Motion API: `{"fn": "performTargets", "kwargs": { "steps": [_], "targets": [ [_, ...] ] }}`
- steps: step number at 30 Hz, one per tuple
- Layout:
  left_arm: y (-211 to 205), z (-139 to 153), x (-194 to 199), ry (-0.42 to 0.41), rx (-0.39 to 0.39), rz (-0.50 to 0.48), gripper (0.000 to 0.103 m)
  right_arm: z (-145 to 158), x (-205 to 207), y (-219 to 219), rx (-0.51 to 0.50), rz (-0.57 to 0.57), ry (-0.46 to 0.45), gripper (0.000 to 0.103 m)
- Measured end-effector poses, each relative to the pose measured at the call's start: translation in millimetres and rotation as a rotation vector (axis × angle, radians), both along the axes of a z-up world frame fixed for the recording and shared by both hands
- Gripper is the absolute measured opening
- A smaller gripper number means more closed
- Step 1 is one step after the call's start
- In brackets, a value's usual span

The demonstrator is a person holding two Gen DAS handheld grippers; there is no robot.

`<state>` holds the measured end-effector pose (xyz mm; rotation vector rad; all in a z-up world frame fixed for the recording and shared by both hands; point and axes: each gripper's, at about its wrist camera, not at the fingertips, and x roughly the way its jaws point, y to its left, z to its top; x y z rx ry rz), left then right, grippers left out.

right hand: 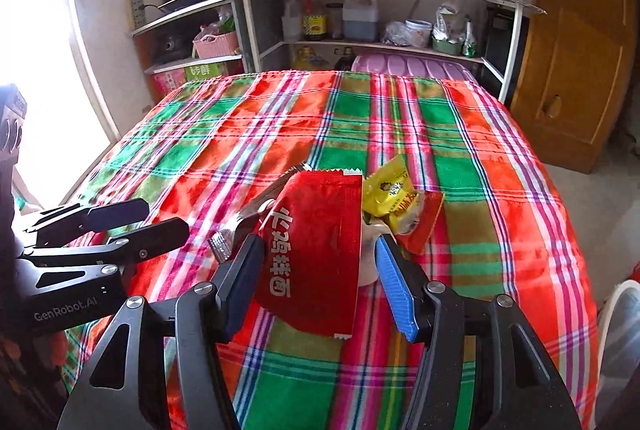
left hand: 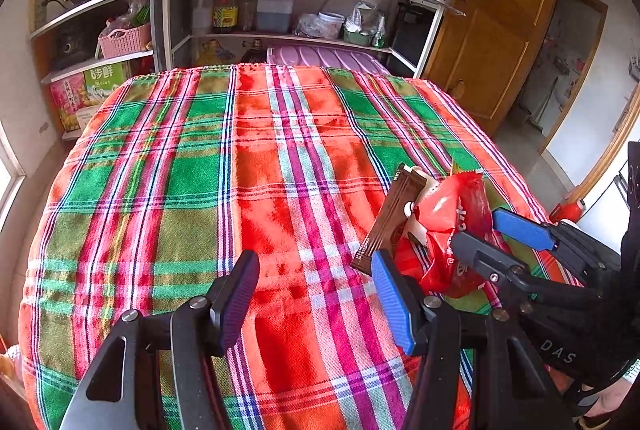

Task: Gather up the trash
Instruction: 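Reach the right tool to the red snack bag and brown wrapper and grasp them, then grasp the brown wrapper with the left tool while the right tool holds the red bag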

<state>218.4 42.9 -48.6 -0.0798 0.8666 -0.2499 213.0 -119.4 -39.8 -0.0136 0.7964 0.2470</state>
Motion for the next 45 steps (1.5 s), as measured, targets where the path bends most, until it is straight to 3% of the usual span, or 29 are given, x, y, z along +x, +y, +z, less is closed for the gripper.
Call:
{"fn": "performTargets", "kwargs": {
  "steps": [7, 15, 21, 23, 28, 37, 45],
  "targets": [
    [-2, -5, 3, 0.01, 0.016, 0.01, 0.058, -3, -3, 20, -0.097, 0.053, -0.039, 0.058],
    [-1, -5, 5, 0.013, 0.002, 0.001, 0.058, -5, 0, -3, -0.006, 0.022, -0.005, 0.058],
    [-4, -6, 7, 0.015, 0.005, -0.005, 0.058, -6, -1, -16, -0.002, 0.0, 0.002, 0.044],
    [-5, -5, 6, 0.013, 0.003, -0.009, 0.058, -8, -1, -21, 0.011, -0.009, 0.013, 0.032],
    [-9, -5, 8, 0.01, 0.004, -0.013, 0.058, -9, 0, -26, 0.01, -0.018, 0.022, 0.018],
    [-23, -6, 20, 0.022, -0.036, -0.057, 0.059, -9, 0, -39, 0.001, -0.041, 0.026, 0.011],
    [-53, -17, 35, 0.04, 0.023, -0.121, 0.061, -3, -5, -51, 0.036, -0.074, 0.003, 0.01]
  ]
}}
